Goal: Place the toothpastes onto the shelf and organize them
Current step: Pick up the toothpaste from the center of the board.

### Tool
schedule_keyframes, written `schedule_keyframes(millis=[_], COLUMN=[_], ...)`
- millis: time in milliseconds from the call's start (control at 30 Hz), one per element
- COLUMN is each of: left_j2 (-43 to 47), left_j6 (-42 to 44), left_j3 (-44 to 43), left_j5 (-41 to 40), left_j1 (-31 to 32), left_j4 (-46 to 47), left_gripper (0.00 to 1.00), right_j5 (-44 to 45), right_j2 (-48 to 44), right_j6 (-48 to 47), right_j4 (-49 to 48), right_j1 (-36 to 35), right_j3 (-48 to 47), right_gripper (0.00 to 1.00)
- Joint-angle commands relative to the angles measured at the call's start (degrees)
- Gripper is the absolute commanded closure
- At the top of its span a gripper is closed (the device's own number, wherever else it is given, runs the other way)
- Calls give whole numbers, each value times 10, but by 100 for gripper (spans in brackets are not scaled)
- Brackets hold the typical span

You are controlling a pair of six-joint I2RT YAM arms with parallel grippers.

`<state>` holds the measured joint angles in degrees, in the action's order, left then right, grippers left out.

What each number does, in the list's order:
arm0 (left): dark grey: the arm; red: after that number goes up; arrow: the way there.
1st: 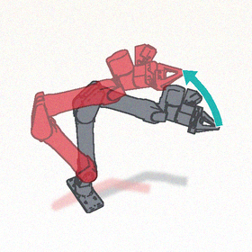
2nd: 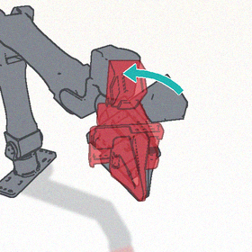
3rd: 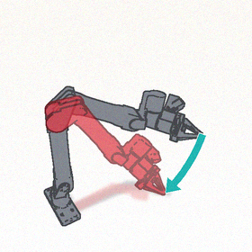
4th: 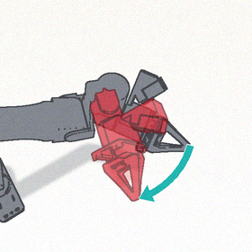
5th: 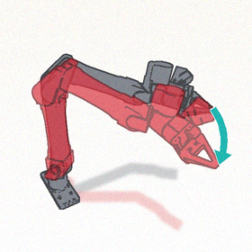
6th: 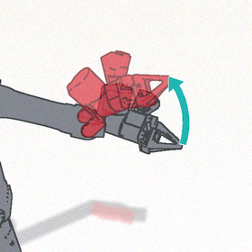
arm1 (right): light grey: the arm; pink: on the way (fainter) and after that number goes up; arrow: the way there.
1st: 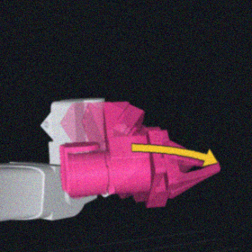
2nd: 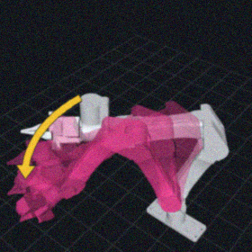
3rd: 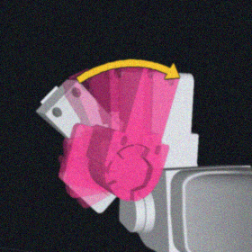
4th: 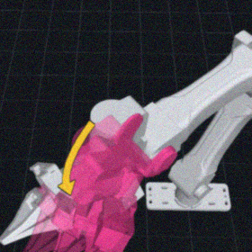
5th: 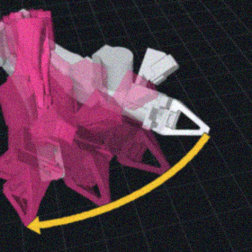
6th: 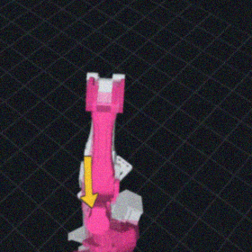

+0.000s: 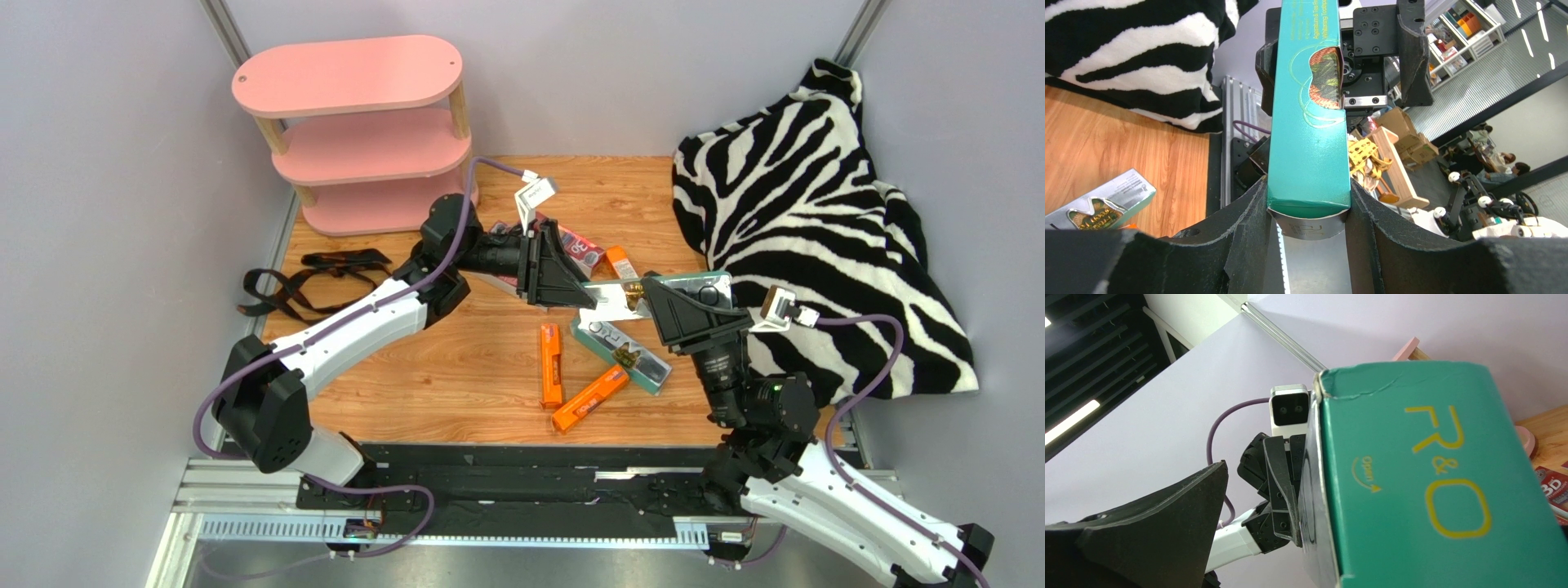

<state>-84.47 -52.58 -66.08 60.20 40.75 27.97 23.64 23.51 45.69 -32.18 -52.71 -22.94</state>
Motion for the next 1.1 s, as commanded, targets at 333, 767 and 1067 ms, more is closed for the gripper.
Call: schedule_keyframes(millis=[333, 767, 1067], left_j2=[26, 68, 144], left_j6=[-7, -34, 44], left_j3=[-56, -72, -99], left_j5=[-79, -115, -212], left_j1=[-60, -190, -243], left_j4=[-8, -65, -225], left_gripper=[80, 80, 80], right_j5=[74, 99, 23], right_j2=[-83, 184, 264], right_j6=[38, -78, -69], right_j4=[199, 614, 636], right_j1=[-2, -3, -2], right_j3=[-46, -595, -743], right_gripper=[0, 0, 0])
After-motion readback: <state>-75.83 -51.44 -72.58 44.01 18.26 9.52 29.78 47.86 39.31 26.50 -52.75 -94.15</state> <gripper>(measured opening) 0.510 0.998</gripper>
